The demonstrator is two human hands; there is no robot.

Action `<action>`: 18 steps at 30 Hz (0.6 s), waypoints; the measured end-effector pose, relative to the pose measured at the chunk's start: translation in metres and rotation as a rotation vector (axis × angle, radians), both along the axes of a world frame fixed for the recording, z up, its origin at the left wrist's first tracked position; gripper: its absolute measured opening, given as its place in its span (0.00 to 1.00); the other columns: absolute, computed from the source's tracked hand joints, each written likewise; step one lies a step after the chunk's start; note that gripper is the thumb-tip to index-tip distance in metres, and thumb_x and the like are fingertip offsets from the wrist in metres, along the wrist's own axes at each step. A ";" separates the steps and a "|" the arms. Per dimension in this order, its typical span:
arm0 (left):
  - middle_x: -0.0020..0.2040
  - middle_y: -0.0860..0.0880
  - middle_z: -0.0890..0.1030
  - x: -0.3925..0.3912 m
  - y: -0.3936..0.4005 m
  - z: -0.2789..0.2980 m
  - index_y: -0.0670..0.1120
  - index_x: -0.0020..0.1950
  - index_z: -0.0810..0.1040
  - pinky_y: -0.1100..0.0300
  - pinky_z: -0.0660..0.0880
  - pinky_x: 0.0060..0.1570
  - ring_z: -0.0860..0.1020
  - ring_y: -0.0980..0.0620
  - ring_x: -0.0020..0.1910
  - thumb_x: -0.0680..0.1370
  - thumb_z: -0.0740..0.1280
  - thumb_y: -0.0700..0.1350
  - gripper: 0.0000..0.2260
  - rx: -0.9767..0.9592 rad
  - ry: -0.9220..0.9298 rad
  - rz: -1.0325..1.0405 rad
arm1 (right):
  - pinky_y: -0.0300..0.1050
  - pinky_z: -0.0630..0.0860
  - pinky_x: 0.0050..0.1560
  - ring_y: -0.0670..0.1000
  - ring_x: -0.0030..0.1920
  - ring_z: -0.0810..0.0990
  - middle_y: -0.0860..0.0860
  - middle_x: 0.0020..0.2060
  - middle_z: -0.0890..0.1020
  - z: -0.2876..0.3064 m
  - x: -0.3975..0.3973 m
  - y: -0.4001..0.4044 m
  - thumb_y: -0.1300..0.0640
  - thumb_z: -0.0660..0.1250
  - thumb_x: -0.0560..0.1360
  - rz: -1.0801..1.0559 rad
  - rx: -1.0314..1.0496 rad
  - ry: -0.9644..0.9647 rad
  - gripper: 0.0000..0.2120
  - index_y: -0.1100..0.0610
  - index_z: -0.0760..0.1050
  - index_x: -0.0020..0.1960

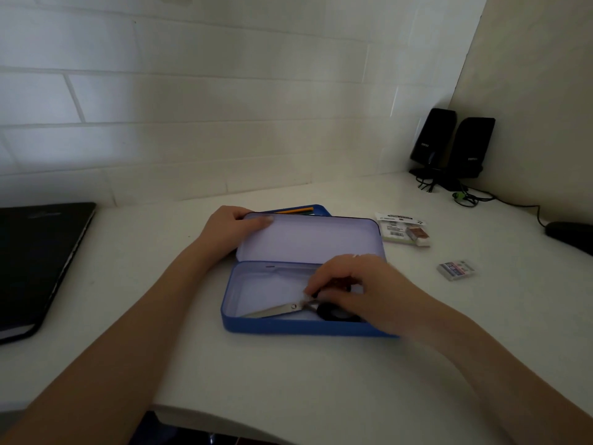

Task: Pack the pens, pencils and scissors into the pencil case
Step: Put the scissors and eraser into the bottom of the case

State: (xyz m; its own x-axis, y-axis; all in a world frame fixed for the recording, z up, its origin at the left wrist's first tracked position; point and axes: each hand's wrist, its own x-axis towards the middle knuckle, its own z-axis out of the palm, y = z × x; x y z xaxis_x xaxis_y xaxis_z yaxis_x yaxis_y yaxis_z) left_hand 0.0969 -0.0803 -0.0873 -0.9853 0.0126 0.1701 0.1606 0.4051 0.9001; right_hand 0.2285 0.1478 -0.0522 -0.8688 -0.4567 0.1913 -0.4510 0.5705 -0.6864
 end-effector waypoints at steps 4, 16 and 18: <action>0.41 0.41 0.83 -0.003 -0.001 -0.001 0.39 0.45 0.84 0.55 0.72 0.42 0.78 0.50 0.39 0.68 0.73 0.55 0.18 -0.010 0.002 -0.005 | 0.31 0.74 0.45 0.46 0.42 0.81 0.45 0.41 0.84 0.017 -0.014 0.033 0.69 0.65 0.74 -0.282 -0.224 0.141 0.15 0.49 0.81 0.41; 0.38 0.44 0.81 -0.002 -0.001 -0.001 0.40 0.43 0.84 0.56 0.70 0.42 0.77 0.50 0.38 0.64 0.71 0.59 0.22 -0.002 0.012 -0.008 | 0.51 0.67 0.63 0.59 0.65 0.70 0.56 0.66 0.72 0.001 -0.034 0.115 0.43 0.63 0.75 -0.881 0.541 -0.191 0.23 0.51 0.69 0.67; 0.39 0.42 0.82 -0.002 -0.001 -0.001 0.38 0.44 0.83 0.55 0.70 0.43 0.77 0.49 0.39 0.64 0.71 0.59 0.24 0.000 0.011 -0.015 | 0.52 0.65 0.63 0.61 0.66 0.68 0.58 0.66 0.70 -0.003 -0.036 0.118 0.39 0.64 0.73 -0.942 0.594 -0.246 0.29 0.51 0.65 0.69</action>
